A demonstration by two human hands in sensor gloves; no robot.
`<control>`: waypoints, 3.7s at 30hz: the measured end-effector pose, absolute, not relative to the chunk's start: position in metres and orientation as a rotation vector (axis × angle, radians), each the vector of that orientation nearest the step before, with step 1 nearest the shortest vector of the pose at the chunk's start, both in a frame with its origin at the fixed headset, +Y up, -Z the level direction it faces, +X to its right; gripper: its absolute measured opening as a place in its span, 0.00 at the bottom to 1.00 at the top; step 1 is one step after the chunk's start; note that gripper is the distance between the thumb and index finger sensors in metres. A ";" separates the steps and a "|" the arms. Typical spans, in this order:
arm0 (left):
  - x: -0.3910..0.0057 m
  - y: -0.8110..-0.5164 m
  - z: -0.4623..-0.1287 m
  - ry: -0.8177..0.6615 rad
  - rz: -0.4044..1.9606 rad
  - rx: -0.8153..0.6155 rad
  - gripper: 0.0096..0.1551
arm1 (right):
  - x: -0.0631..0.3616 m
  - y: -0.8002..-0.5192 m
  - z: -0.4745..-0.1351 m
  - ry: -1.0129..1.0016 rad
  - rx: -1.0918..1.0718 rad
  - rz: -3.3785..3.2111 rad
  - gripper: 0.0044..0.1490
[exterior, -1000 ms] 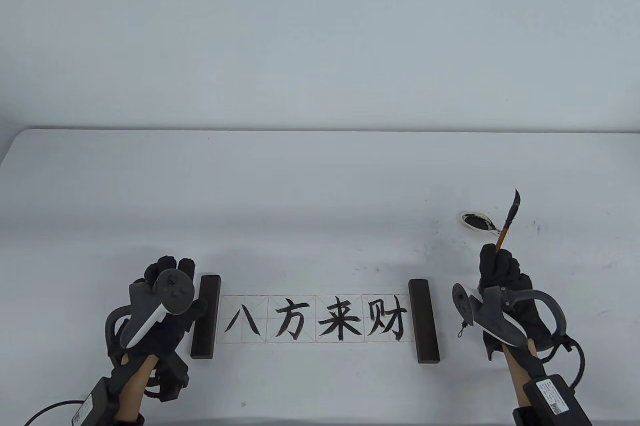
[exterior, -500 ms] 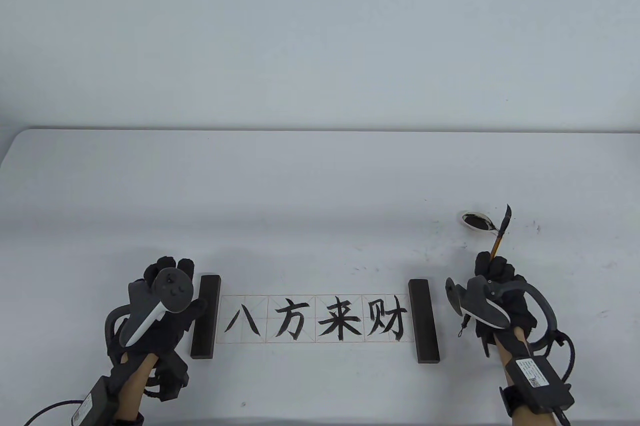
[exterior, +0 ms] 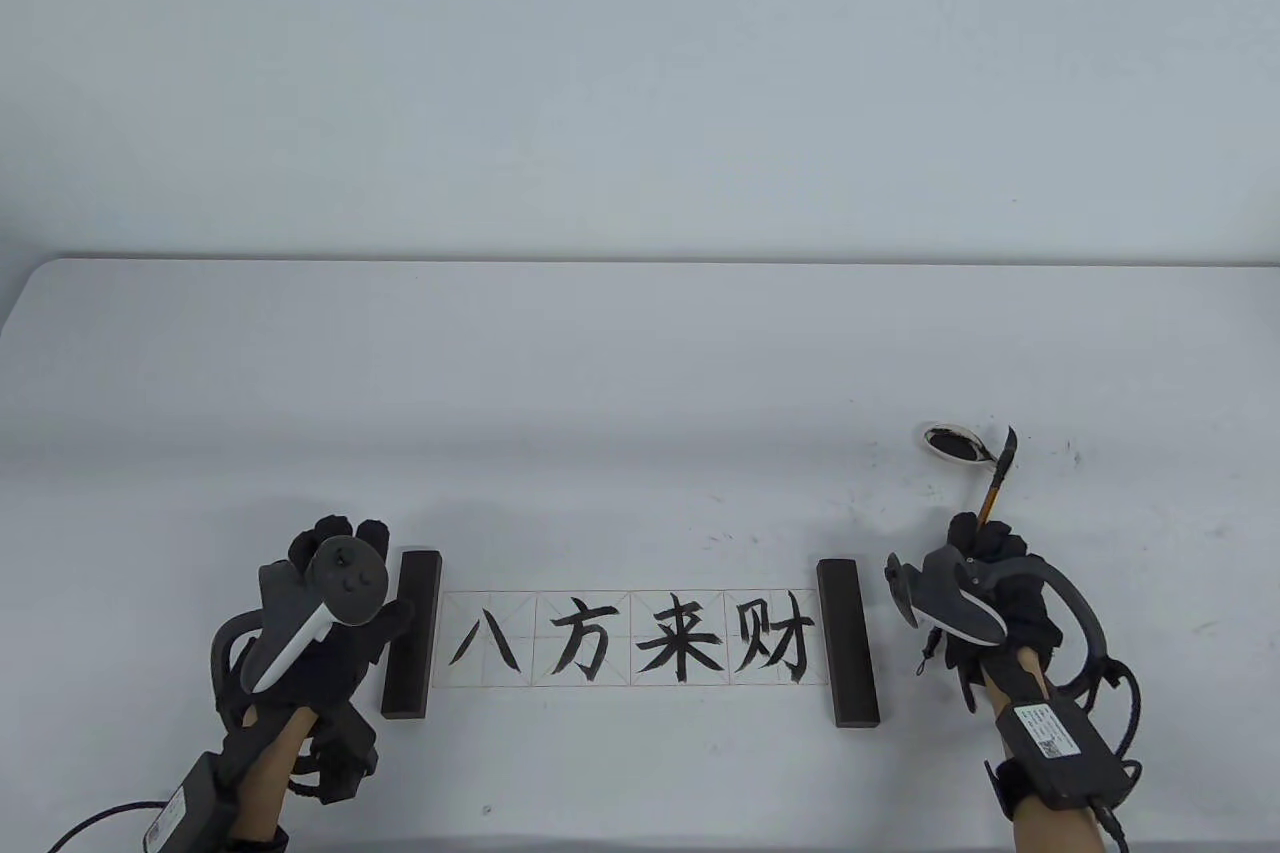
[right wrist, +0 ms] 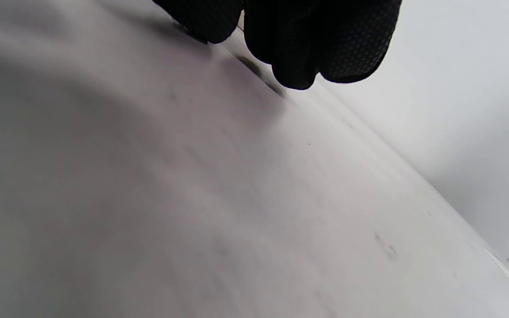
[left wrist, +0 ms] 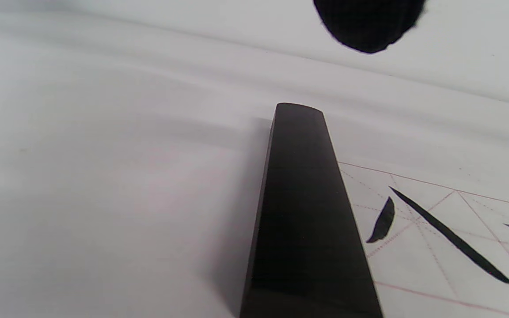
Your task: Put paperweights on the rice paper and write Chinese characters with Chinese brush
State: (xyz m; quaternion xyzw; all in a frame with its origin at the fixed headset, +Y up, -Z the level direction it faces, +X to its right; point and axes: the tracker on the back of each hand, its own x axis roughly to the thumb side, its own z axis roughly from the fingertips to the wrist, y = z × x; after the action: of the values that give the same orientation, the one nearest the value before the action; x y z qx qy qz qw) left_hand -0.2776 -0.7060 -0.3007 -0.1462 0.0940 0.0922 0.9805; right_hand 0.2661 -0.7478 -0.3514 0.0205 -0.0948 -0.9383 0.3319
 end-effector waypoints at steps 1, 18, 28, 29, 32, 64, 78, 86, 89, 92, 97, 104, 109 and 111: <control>-0.278 -0.706 -0.301 0.190 0.186 -0.296 0.51 | 0.266 -0.748 -0.352 -0.251 0.052 -2.449 0.40; -0.277 -0.707 -0.300 0.190 0.184 -0.311 0.51 | 0.267 -0.754 -0.358 -0.262 0.040 -2.444 0.37; -0.276 -0.706 -0.301 0.189 0.183 -0.304 0.51 | 0.269 -0.751 -0.358 -0.212 0.056 -2.454 0.40; -0.276 -0.706 -0.301 0.188 0.183 -0.302 0.51 | 0.270 -0.747 -0.356 -0.175 0.064 -2.463 0.40; -0.276 -0.706 -0.301 0.186 0.184 -0.296 0.51 | 0.272 -0.728 -0.352 -0.098 0.108 -2.523 0.42; -0.263 -0.699 -0.292 0.131 0.170 -0.105 0.51 | 0.219 -0.668 -0.277 0.396 -0.104 -3.133 0.51; -0.262 -0.707 -0.295 0.108 0.212 -0.112 0.51 | 0.217 -0.674 -0.278 0.380 -0.139 -3.113 0.50; -0.261 -0.709 -0.295 0.100 0.217 -0.122 0.51 | 0.217 -0.677 -0.279 0.377 -0.139 -3.120 0.49; -0.261 -0.709 -0.295 0.096 0.210 -0.123 0.51 | 0.217 -0.677 -0.279 0.375 -0.141 -3.121 0.49; -0.261 -0.708 -0.295 0.094 0.212 -0.119 0.51 | 0.216 -0.677 -0.278 0.371 -0.145 -3.118 0.49; -0.262 -0.707 -0.295 0.097 0.225 -0.115 0.51 | 0.216 -0.677 -0.278 0.357 -0.149 -3.122 0.49; -0.263 -0.710 -0.296 0.110 0.213 -0.132 0.51 | 0.217 -0.678 -0.278 0.345 -0.145 -3.129 0.49; -0.262 -0.710 -0.296 0.113 0.204 -0.135 0.51 | 0.217 -0.678 -0.277 0.341 -0.147 -3.128 0.49; -0.262 -0.709 -0.295 0.112 0.205 -0.135 0.51 | 0.218 -0.678 -0.277 0.347 -0.144 -3.130 0.49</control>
State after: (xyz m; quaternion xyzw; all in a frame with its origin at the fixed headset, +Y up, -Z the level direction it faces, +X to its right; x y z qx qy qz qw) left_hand -0.2623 -0.7091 -0.2954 -0.0671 0.0558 0.1020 0.9909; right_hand 0.2175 -0.6778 -0.2773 -0.0456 0.1101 -0.9929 -0.0055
